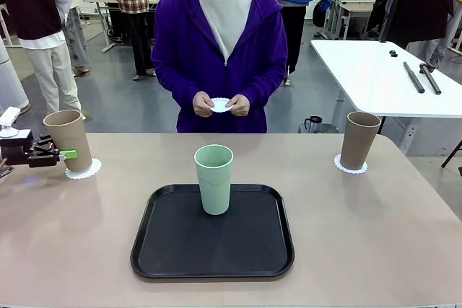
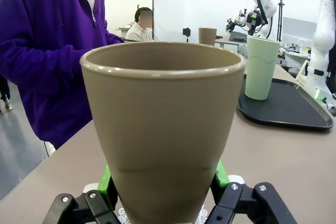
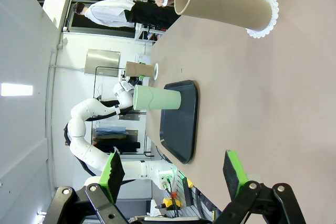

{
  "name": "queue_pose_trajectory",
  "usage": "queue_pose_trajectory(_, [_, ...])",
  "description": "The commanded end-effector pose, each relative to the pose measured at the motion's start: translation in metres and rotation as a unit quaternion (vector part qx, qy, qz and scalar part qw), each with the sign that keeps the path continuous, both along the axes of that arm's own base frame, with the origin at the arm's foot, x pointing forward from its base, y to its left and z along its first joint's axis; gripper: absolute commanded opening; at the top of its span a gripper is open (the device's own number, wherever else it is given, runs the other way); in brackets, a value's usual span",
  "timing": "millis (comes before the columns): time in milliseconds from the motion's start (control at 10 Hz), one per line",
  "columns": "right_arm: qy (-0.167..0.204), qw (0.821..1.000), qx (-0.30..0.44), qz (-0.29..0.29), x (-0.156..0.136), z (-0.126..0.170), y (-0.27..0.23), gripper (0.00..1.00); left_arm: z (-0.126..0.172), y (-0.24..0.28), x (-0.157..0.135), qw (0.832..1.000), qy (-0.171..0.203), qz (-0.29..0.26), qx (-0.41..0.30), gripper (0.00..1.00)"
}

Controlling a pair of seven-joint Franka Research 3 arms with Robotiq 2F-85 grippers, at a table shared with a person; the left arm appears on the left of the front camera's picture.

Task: Place coasters on the table and set cups on them.
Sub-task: Take one Reusable plastic cup from the Flat Tray and place it on a coaster set by the human.

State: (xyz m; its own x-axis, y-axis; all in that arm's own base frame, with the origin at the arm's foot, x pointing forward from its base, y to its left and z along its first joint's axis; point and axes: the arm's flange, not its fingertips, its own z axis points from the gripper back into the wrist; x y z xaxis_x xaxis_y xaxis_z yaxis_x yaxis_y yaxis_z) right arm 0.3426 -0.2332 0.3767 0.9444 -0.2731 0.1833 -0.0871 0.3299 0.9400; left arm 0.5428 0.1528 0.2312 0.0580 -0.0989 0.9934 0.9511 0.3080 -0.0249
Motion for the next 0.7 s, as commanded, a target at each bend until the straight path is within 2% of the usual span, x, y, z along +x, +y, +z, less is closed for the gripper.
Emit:
queue_pose_trajectory(0, [-0.002,1.000,0.002,-0.001,-0.001,0.000,0.000,1.00,-0.003,-0.001,0.009,1.000,-0.019,0.000,-0.003,0.84])
queue_pose_trajectory(600, [-0.002,1.000,0.002,-0.001,-0.001,0.000,0.000,1.00,-0.019,-0.002,0.009,1.000,-0.010,-0.008,-0.011,0.84])
